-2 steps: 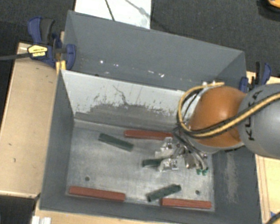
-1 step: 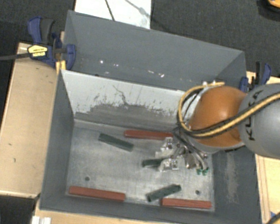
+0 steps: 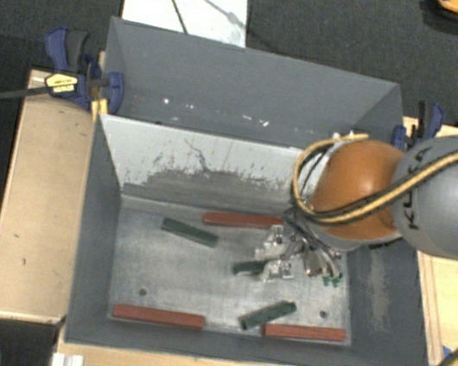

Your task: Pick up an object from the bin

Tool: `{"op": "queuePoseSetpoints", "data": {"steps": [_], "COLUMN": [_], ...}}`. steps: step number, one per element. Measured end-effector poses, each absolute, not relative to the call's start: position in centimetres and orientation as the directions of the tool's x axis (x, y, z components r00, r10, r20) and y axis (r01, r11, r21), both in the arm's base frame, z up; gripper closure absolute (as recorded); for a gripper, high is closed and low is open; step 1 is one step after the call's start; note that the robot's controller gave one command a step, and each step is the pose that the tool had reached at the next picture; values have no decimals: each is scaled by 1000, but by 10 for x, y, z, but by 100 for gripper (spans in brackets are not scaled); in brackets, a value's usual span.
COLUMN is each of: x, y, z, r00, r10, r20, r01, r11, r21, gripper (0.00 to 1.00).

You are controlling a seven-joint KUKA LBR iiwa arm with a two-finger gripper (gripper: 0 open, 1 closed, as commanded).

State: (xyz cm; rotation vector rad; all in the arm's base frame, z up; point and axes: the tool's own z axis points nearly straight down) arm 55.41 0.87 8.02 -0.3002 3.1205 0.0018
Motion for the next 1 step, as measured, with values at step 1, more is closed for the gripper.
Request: {"op": "queuePoseSetpoints", "data": {"steps": [1], "x": [554], "y": [9], "z": [83], "r00": [-982], "r10": [-190], "r20": [-5], "r01": [-190], "r11": [982], "r21": [0], "gripper": [100]}}
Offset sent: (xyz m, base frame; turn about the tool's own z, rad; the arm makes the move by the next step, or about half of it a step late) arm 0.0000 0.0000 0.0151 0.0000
